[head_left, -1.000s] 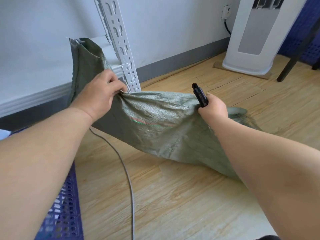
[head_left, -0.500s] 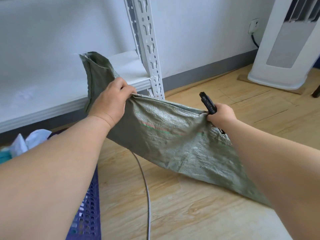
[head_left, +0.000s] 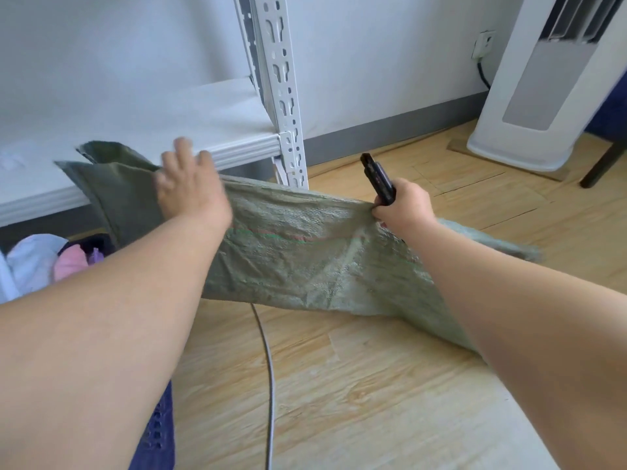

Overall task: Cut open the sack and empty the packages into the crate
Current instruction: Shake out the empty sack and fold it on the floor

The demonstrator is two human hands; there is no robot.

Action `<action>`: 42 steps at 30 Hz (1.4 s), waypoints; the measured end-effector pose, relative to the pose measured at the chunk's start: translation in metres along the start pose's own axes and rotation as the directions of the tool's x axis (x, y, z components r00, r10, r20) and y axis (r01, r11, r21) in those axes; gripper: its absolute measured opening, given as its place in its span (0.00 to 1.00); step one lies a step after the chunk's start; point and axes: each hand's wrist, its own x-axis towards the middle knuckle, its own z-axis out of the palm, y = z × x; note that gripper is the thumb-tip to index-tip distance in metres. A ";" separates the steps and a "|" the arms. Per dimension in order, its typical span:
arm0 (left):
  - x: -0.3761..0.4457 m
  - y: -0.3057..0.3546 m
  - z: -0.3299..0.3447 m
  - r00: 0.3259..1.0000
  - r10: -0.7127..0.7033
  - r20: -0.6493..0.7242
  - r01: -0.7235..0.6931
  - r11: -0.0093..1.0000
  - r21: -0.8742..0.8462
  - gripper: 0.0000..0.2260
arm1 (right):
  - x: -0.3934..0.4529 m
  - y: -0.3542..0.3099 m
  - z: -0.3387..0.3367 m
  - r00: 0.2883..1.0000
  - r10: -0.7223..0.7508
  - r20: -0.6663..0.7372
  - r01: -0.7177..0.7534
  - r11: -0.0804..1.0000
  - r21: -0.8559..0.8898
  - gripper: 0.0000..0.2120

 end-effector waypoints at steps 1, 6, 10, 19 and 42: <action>-0.008 0.014 0.001 0.986 0.163 -0.015 -0.164 0.986 -0.037 0.25 | -0.004 -0.004 0.002 1.000 -0.026 -0.002 0.026 1.000 -0.003 0.08; -0.048 0.092 0.026 0.837 0.461 0.295 -0.372 0.874 -0.313 0.28 | -0.023 -0.018 0.013 0.991 -0.134 0.023 0.134 0.991 0.007 0.08; -0.055 0.112 0.042 0.854 0.359 0.377 -0.254 0.919 -0.301 0.11 | -0.030 -0.010 0.009 0.983 -0.183 0.016 0.184 0.983 -0.009 0.09; -0.040 0.109 0.041 0.953 0.107 0.283 -0.007 0.944 -0.331 0.09 | -0.025 0.052 -0.032 0.976 0.020 -0.215 -0.030 0.999 -0.041 0.20; -0.017 0.084 0.036 0.967 -0.214 0.137 0.253 0.782 -0.569 0.05 | -0.069 0.077 0.023 0.882 0.157 0.444 -0.263 0.946 0.188 0.10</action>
